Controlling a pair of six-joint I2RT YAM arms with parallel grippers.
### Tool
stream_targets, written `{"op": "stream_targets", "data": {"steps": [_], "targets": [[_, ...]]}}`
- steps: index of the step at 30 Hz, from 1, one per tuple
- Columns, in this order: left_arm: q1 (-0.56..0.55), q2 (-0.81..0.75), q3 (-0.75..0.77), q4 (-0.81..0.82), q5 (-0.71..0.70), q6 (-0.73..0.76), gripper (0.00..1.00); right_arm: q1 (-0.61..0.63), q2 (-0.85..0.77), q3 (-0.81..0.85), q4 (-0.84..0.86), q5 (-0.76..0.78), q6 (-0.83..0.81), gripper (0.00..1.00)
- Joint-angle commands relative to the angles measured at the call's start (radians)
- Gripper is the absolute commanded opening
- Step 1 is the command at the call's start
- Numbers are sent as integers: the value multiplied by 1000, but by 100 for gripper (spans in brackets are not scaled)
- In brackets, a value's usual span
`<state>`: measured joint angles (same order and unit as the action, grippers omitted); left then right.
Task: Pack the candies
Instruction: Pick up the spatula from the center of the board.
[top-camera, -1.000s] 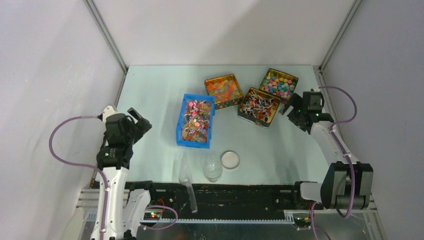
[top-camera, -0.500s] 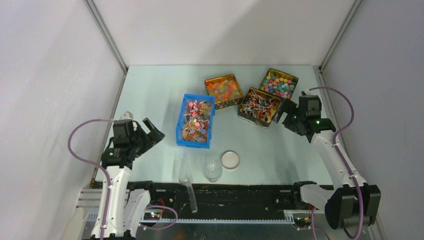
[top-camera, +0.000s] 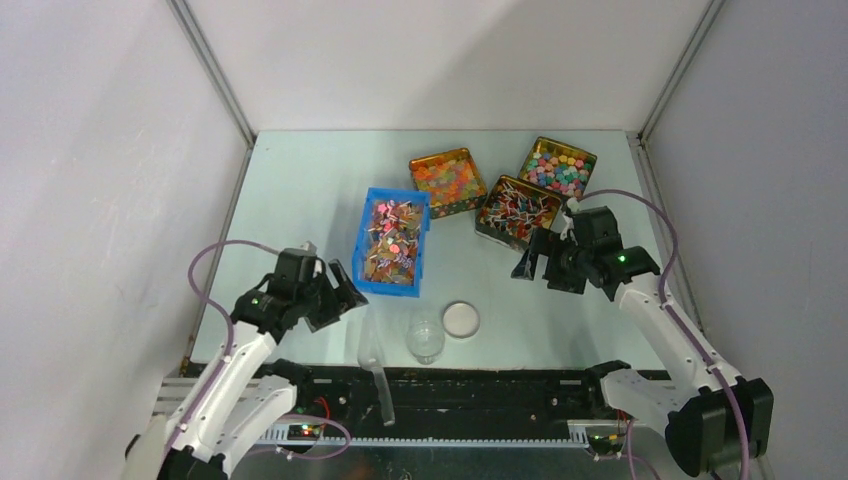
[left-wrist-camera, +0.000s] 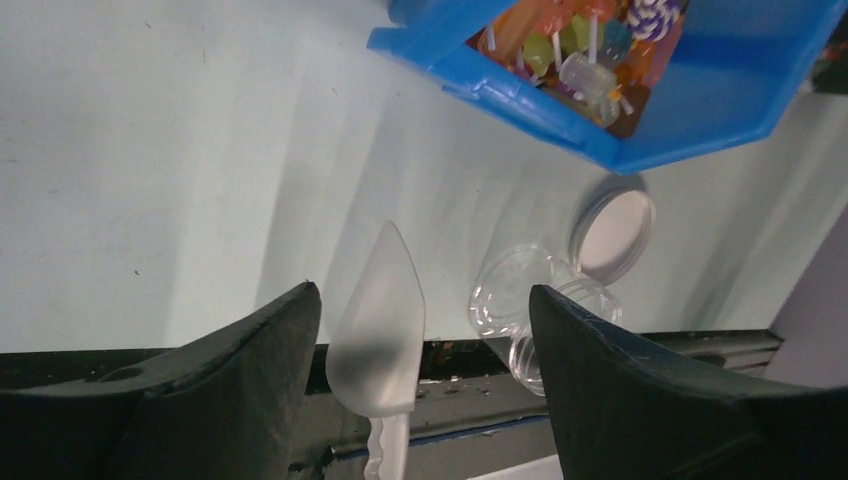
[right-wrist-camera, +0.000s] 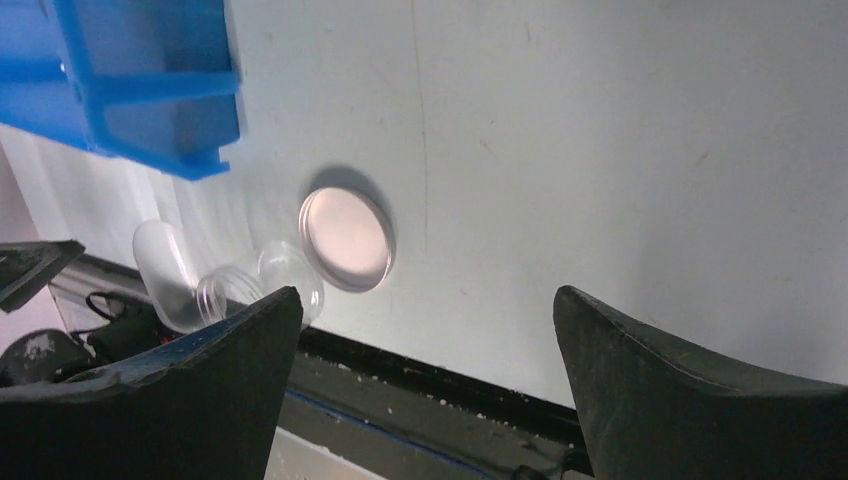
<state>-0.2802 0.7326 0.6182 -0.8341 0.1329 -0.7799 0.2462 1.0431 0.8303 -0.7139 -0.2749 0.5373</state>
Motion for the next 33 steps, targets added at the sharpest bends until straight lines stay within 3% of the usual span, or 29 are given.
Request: {"op": "stream_targets", "data": {"steps": [1,8,19,23,28,33], "targets": [[-74,69,28,-28,-58,-51,80,20,-3,0,-13,-59,-25,98],[-258,252,166,-213,-263,-83,78,26,31,6,-3,-118,-19,96],[-416,389,181,-147,-245,-145,74,31,66,6,15,-166,-33,96],[-440,422,179,-169,-264,-139,66,32,71,6,16,-179,-34,96],[-448,435,150,-167,-266,-138,47,35,72,6,26,-195,-28,95],[-451,426,107,-131,-257,-146,41,39,79,6,30,-203,-30,95]]}}
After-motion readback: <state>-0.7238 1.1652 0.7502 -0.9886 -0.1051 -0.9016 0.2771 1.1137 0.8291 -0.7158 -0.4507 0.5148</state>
